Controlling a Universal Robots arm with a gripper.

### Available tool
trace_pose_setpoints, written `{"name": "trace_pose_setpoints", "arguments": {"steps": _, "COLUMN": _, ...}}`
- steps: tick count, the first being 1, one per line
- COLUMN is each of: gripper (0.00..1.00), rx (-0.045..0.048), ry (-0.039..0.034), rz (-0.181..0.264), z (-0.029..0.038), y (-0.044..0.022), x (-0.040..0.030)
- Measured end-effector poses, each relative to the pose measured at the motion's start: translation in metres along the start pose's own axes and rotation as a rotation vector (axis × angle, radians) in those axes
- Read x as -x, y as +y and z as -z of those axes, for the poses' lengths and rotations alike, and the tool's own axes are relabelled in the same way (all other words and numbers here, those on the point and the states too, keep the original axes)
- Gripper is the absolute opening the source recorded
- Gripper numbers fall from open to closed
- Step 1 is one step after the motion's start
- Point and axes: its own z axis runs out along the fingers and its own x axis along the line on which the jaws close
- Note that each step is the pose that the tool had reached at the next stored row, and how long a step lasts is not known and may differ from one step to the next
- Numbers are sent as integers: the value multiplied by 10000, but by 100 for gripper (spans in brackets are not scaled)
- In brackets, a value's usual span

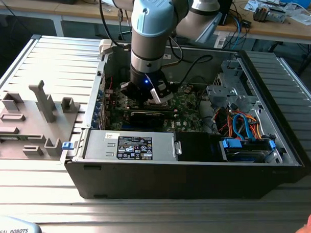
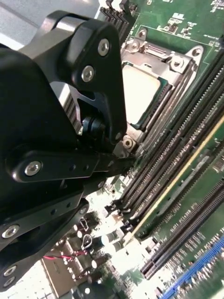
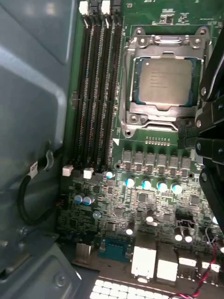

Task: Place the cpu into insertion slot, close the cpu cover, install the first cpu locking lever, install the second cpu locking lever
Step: 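Install the second cpu locking lever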

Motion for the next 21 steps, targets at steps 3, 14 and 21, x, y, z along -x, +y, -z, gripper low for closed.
{"name": "trace_pose_setpoints", "arguments": {"steps": 3, "gripper": 11, "rx": -2, "ry": 5, "rz": 21, "z": -2, "y": 0, "x": 0}}
{"name": "trace_pose_setpoints", "arguments": {"steps": 14, "gripper": 11, "rx": -198, "ry": 297, "rz": -30, "z": 83, "y": 13, "x": 298}}
{"name": "trace_pose_setpoints", "arguments": {"steps": 21, "gripper": 11, "rx": -557, "ry": 503, "rz": -80, "z": 79, "y": 81, "x": 497}}
